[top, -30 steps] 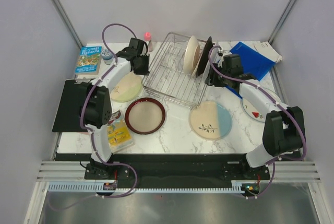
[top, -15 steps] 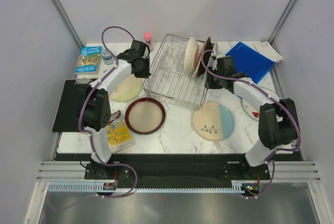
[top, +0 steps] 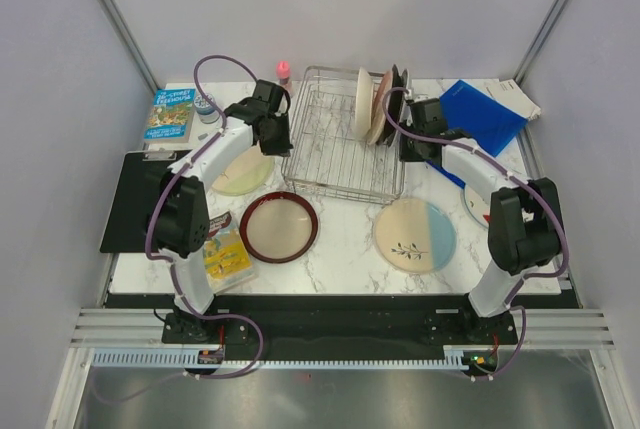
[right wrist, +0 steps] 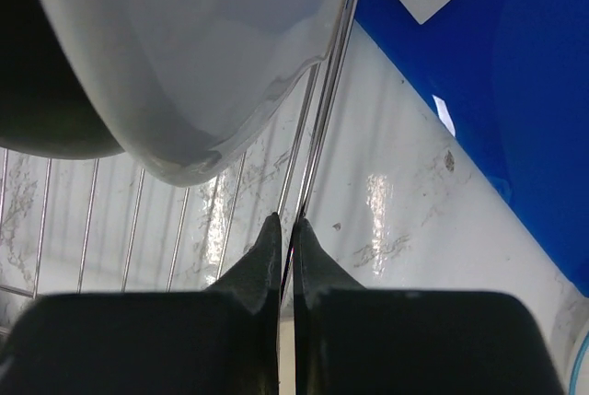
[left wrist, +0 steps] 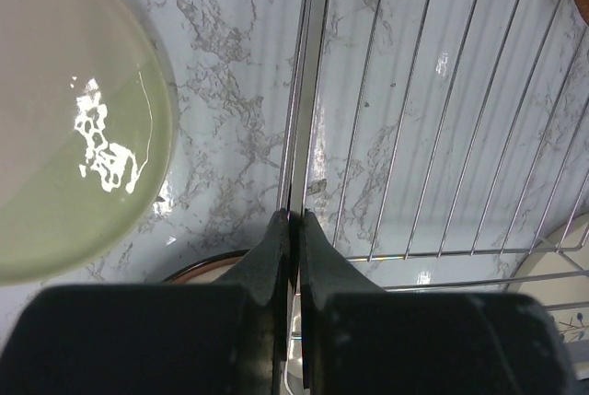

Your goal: Load the plates into the dish rack

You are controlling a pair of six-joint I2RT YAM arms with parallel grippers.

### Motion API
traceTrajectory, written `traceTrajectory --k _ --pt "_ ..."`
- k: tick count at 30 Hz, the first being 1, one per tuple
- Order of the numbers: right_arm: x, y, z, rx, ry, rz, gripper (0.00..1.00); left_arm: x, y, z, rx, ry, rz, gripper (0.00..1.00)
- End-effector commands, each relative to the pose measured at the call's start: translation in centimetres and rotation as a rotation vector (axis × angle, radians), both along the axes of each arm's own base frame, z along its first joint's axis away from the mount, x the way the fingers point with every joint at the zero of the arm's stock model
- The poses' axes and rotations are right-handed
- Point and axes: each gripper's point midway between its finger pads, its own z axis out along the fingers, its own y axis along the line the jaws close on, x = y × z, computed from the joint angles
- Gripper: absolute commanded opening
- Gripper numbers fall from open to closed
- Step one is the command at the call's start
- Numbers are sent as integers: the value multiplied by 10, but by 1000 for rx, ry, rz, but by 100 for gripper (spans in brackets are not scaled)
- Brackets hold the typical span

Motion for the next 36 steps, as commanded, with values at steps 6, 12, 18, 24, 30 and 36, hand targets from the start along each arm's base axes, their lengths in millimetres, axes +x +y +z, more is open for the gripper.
traceTrajectory --k 6,12,18,24,30,36 --pt "54 31 21 -73 -141 198 0 35 5 18 -39 -75 96 2" --pt "71 36 11 -73 -139 196 0 74 -2 11 5 -127 67 2" --pt "90 33 12 -116 -181 175 0 90 -10 0 17 -131 36 2" --pt "105 25 13 -155 -207 140 0 95 -24 -2 -2 -141 -28 2" --pt "117 -11 18 -236 -227 38 0 75 -59 3 -77 -120 -144 2" --pt "114 -22 20 -234 -223 23 3 54 -69 -1 -68 -95 -151 5"
